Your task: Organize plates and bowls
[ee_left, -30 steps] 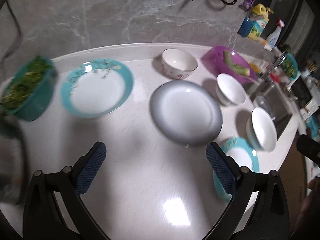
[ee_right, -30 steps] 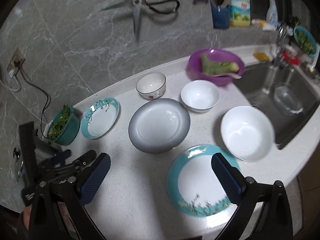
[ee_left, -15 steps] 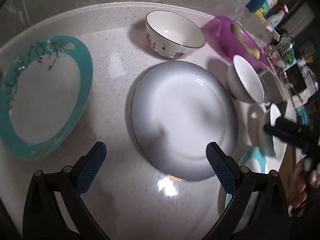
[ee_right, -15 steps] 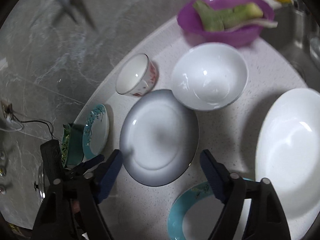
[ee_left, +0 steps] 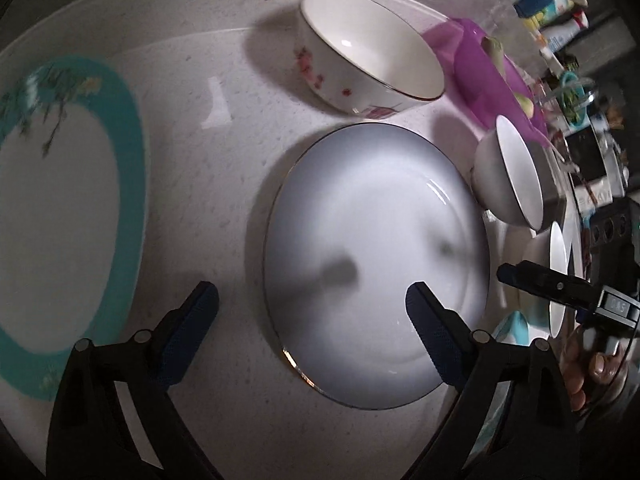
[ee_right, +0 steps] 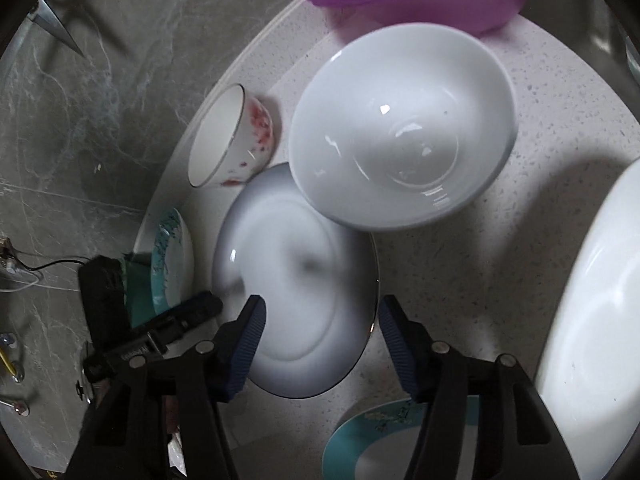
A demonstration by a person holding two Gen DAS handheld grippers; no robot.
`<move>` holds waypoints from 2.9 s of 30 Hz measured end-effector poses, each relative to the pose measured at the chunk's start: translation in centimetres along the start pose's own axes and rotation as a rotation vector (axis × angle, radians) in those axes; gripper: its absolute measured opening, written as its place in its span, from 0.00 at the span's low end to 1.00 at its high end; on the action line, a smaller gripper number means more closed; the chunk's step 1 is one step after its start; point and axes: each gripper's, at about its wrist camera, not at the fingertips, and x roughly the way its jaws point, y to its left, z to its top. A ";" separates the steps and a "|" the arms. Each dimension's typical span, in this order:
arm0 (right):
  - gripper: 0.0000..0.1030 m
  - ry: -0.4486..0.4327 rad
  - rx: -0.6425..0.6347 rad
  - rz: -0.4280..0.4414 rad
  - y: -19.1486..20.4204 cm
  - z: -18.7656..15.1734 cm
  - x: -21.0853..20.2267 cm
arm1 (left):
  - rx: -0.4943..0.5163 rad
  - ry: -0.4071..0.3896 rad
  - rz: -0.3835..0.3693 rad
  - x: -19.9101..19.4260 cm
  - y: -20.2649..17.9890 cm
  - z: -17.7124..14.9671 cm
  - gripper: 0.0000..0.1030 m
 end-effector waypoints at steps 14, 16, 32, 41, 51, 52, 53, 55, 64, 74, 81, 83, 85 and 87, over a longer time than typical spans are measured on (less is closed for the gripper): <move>0.62 0.046 0.040 -0.008 -1.5 0.2 1.4 | 0.077 0.035 0.037 1.4 -2.0 2.4 0.87; 0.64 0.048 0.043 0.008 -1.7 0.4 1.3 | 0.110 0.043 0.042 1.7 -2.8 2.5 0.83; 0.51 0.038 0.038 -0.009 -1.2 0.6 1.5 | 0.169 0.083 0.023 1.7 -2.8 4.0 0.41; 0.48 0.077 0.028 -0.023 -1.4 1.3 1.6 | 0.188 0.106 -0.004 1.6 -2.2 4.2 0.42; 0.28 0.098 0.012 -0.060 -1.6 1.1 1.5 | 0.143 0.117 -0.040 1.5 -1.1 4.9 0.40; 0.23 0.096 0.014 -0.064 -1.8 1.0 1.4 | 0.142 0.121 -0.034 1.5 -1.0 4.9 0.34; 0.21 0.094 0.013 -0.067 -2.2 1.0 1.2 | 0.139 0.126 -0.023 1.5 -0.8 4.9 0.31; 0.20 0.085 0.019 -0.058 -2.5 0.8 0.9 | 0.099 0.139 -0.042 1.4 -0.1 5.2 0.29; 0.18 0.057 0.030 -0.038 -3.1 0.8 0.6 | 0.102 0.158 -0.072 1.1 1.2 4.5 0.17; 0.18 0.035 0.020 -0.053 -2.3 1.0 0.0 | 0.089 0.147 -0.070 0.6 1.5 3.3 0.17; 0.18 0.022 0.018 -0.055 -2.1 1.0 -0.6 | 0.093 0.135 -0.074 -0.4 1.2 3.3 0.17; 0.18 0.022 0.017 -0.055 -2.0 0.9 -0.7 | 0.090 0.133 -0.076 -0.6 1.2 3.3 0.17; 0.18 0.021 0.017 -0.055 -1.9 0.8 -0.7 | 0.091 0.133 -0.075 -0.8 1.2 3.3 0.17; 0.18 0.022 0.017 -0.053 -1.8 0.8 -0.9 | 0.088 0.130 -0.073 -1.3 1.2 3.2 0.17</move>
